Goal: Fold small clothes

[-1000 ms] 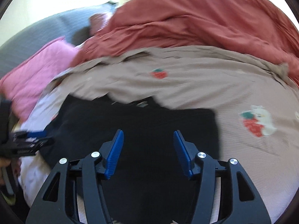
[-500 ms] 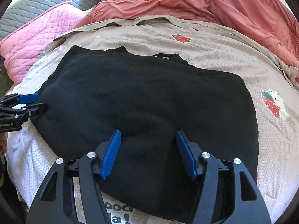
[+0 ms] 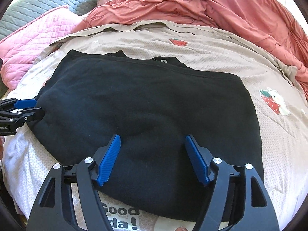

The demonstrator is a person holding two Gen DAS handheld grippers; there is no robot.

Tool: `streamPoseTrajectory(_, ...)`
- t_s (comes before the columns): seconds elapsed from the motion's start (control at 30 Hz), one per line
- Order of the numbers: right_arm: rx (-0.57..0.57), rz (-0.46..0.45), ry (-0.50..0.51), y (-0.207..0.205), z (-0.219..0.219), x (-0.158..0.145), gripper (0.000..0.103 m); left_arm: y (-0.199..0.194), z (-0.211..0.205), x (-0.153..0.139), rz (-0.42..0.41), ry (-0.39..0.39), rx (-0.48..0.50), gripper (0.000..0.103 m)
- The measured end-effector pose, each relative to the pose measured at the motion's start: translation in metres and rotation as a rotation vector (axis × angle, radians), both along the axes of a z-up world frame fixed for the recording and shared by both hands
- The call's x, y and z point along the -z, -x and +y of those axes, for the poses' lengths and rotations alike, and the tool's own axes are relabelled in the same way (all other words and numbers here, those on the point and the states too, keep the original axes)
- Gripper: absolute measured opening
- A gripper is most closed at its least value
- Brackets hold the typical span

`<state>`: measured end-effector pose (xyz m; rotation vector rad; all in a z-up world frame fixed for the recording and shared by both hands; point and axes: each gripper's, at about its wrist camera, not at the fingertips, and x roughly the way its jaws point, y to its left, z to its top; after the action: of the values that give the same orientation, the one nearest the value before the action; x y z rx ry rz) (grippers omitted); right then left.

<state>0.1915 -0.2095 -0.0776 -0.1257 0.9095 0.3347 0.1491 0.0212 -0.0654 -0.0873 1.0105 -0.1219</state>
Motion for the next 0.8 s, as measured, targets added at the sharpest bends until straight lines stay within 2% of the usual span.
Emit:
streamPoseTrajectory(0.4, 0.042, 0.028, 0.032, 0.015, -0.002, -0.001, 0.081, 0.001, 0.007, -0.006, 0.027, 0.055, -0.004, 0.07)
streamPoseTrajectory(0.7, 0.092, 0.084, 0.028, 0.03, -0.004, 0.003, 0.092, 0.002, 0.018, -0.006, 0.075, 0.099, -0.007, 0.07)
streamPoseTrajectory(0.8, 0.111, 0.096, 0.016, 0.034, -0.006, 0.002, 0.092, 0.004, 0.019, -0.01, 0.08, 0.106, -0.004, 0.07)
